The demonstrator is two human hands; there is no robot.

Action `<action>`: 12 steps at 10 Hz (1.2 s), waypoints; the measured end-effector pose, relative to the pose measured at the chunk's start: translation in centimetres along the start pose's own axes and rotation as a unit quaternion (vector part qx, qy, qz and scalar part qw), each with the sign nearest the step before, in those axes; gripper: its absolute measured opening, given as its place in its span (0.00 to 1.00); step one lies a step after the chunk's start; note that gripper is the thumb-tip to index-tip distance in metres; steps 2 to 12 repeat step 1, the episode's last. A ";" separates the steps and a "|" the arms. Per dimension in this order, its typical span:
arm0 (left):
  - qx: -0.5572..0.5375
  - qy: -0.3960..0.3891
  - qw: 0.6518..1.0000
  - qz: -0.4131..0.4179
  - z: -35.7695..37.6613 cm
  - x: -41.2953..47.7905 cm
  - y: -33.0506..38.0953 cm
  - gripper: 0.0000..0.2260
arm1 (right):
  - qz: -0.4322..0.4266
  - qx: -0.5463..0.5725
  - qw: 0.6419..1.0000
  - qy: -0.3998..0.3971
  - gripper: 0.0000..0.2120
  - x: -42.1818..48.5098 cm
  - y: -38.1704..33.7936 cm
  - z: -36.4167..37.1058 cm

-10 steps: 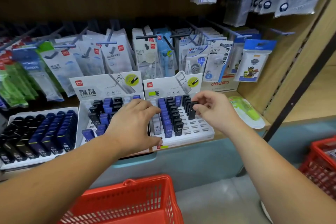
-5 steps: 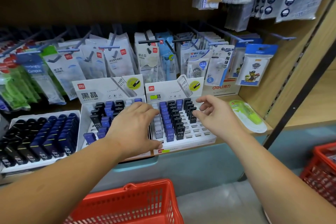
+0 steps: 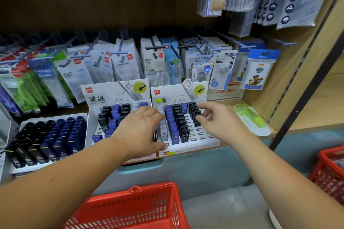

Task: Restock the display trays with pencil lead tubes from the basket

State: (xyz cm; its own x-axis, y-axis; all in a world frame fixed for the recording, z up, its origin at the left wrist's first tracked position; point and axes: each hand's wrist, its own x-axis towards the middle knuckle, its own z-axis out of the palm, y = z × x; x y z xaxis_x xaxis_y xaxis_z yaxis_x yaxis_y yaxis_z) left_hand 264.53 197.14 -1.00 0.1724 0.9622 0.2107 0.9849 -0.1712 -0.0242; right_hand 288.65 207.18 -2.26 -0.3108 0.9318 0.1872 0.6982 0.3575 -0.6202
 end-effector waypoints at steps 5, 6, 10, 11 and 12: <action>-0.034 0.061 0.998 0.009 -0.7 -1.3 -0.2 0.30 | -0.011 -0.096 0.995 0.026 0.14 -0.7 -1.8 -1.2; -0.034 0.061 0.998 0.009 -0.7 -1.3 -0.2 0.30 | -0.011 -0.096 0.995 0.026 0.14 -0.7 -1.8 -1.2; -0.034 0.061 0.998 0.009 -0.7 -1.3 -0.2 0.30 | -0.011 -0.096 0.995 0.026 0.14 -0.7 -1.8 -1.2; -0.034 0.061 0.998 0.009 -0.7 -1.3 -0.2 0.30 | -0.011 -0.096 0.995 0.026 0.14 -0.7 -1.8 -1.2; -0.034 0.061 0.998 0.009 -0.7 -1.3 -0.2 0.30 | -0.011 -0.096 0.995 0.026 0.14 -0.7 -1.8 -1.2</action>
